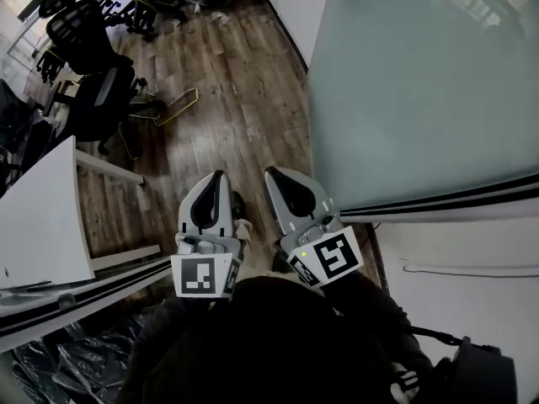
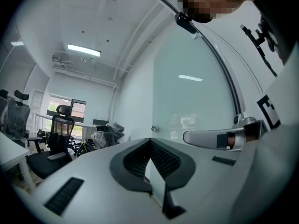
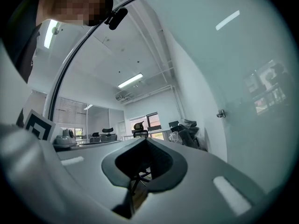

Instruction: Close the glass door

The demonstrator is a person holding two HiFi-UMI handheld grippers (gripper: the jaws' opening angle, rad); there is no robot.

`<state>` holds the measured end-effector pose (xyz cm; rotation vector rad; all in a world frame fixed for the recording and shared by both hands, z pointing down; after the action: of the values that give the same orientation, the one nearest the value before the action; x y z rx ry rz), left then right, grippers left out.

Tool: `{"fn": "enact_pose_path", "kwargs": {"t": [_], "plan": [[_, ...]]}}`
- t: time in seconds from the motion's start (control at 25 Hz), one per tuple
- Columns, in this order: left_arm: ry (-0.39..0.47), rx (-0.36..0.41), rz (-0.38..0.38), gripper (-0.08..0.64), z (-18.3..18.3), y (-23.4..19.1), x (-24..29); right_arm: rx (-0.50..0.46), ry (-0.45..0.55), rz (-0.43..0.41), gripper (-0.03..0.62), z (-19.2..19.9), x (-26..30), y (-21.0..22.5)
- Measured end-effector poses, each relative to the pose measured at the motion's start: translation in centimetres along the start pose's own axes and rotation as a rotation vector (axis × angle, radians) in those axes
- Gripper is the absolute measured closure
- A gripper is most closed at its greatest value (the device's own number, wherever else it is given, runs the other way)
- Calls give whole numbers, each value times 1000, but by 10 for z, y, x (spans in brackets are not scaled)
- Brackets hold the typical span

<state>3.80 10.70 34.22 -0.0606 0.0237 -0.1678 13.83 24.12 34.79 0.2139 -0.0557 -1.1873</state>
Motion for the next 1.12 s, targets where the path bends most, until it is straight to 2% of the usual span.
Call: {"fn": "enact_pose_path", "kwargs": {"t": [0.12,0.32,0.48,0.64,0.76,0.92,1.12], "plan": [[0,-5,3,563,3,-44,50,-6,14,0,589,5,62,18],[53,-9,56,563,-2,-118,149,-44,35,40,589,0,169,58],[4,-11,123,563,-6,-155,216,-52,0,67,589,-17,238,89],[-12,-56,141,563,-9,-191,277,-70,-16,112,589,-21,292,115],[13,-66,174,563,-16,-192,322,-80,-7,160,589,-31,309,146],[-33,-52,221,563,-6,-165,393,-67,6,208,591,-38,318,215],[-14,-10,330,563,7,-147,485,-61,52,277,591,-36,344,292]]}}
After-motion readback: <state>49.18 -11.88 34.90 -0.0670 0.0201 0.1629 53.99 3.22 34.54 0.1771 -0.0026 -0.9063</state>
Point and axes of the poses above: the fingertips, and each gripper's own axes: x forward along the fingers, y to its right, z out of its underside, the point moved 9 cm from there along -x, backward along the fingers, and after that the axes turned 5 degrees about z, right-handed, at the moved point
